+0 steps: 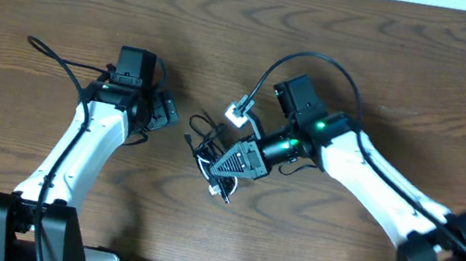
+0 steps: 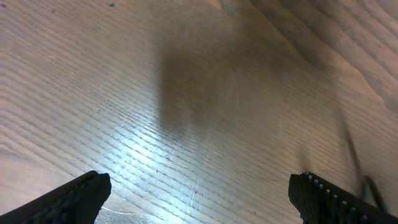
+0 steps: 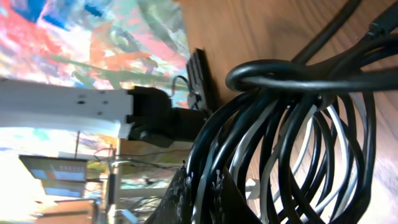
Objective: Untangle cables
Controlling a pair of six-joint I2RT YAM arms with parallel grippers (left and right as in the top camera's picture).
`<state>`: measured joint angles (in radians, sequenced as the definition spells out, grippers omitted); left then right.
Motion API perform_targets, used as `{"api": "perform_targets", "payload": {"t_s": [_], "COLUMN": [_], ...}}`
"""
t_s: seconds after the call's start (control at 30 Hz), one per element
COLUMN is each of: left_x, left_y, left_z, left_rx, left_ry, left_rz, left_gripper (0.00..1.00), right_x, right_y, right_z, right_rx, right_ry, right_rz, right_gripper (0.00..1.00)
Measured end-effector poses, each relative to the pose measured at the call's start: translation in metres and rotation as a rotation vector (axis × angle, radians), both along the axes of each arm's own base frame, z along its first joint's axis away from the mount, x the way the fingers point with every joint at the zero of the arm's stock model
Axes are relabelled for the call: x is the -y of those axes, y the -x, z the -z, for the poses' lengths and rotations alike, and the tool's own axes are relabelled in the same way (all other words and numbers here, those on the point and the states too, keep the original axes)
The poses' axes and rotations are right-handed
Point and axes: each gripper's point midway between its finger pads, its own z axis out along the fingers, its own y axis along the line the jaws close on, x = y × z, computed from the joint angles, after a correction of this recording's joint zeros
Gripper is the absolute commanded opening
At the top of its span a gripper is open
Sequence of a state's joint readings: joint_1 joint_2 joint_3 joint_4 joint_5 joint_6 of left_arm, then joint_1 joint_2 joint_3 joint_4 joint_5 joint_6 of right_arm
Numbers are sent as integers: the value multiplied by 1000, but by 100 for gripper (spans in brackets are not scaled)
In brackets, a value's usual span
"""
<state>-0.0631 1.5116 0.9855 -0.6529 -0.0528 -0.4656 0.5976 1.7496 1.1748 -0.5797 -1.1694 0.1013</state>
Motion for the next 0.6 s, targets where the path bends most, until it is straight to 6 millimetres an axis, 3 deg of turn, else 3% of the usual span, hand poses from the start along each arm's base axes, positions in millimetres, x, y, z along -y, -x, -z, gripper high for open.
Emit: {"api": "perform_targets", "payload": {"t_s": [0.3, 0.6], "left_x": [-2, -2], "left_y": [0, 0], "left_z": [0, 0], "left_rx": [1, 2], "left_ry": [-11, -11], "left_rz": [-13, -13], "left_gripper": [98, 98], "right_x": [19, 39], "right_y": [-28, -37], "right_z": [47, 67], "right_rx": [-154, -240], "right_ry": [96, 176], "right_rz": [97, 161], "right_gripper": [3, 7]}}
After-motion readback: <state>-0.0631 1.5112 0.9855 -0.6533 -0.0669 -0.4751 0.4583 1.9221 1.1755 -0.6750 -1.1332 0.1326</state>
